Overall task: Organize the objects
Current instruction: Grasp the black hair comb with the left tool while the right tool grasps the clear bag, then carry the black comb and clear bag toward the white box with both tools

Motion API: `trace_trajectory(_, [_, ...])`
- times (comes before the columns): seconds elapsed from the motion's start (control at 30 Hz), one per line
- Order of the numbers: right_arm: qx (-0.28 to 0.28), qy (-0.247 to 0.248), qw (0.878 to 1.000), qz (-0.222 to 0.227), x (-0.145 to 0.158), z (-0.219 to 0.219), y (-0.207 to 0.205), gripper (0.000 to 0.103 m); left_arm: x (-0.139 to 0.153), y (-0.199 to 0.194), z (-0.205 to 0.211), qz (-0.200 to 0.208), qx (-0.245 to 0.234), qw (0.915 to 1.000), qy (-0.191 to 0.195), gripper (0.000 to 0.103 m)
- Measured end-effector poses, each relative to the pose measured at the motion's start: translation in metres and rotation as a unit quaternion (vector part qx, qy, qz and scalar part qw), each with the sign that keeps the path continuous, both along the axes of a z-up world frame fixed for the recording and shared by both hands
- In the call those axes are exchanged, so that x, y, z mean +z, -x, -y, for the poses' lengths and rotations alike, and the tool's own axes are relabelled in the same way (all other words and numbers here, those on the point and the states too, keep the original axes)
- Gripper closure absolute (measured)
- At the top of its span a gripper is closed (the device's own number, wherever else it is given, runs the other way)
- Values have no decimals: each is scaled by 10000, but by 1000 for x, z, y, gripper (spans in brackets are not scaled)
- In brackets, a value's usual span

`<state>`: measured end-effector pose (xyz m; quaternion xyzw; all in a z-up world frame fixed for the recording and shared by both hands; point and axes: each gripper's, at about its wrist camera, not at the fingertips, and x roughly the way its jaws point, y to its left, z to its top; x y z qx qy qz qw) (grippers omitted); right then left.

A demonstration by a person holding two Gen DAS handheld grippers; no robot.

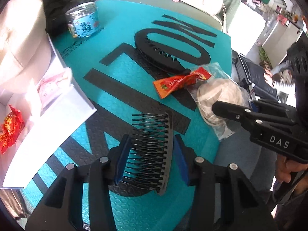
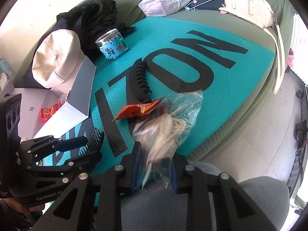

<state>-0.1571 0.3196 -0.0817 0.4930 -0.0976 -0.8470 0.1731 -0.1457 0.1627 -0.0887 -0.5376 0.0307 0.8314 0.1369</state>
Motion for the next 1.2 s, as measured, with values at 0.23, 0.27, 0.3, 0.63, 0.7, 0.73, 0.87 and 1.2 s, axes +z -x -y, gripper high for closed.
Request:
trace_trajectory(0.23, [34, 43, 9997, -254, 22, 0, -5, 80, 25, -2, 13, -254, 158, 9995, -79, 60])
trace_trajectory(0.27, [39, 57, 9996, -282, 24, 0, -5, 80, 28, -1, 14, -288, 183, 9994, -87, 60])
trace_trajectory(0.3, [43, 67, 9994, -323, 28, 0, -6, 80, 32, -2, 16, -323, 206, 9992, -98, 60])
trace_trajectory(0.63, [165, 139, 9977, -636, 53, 4, -13, 81, 59, -9, 26, -565, 376, 9976, -123, 60])
trace_trajectory(0.7, [232, 150, 9975, -653, 56, 7, -14, 81, 63, -11, 28, -604, 402, 9973, -104, 60])
trace_trajectory(0.73, [276, 161, 9973, -665, 57, 8, -14, 81, 65, -13, 29, -627, 436, 9970, -97, 60])
trace_trajectory(0.87, [482, 137, 9962, -709, 62, 19, -17, 81, 72, -20, 36, -717, 589, 9957, -83, 60])
trace_trajectory(1.2, [1056, 197, 9904, -871, 74, 64, -41, 81, 90, -57, 66, -943, 995, 9906, -32, 60])
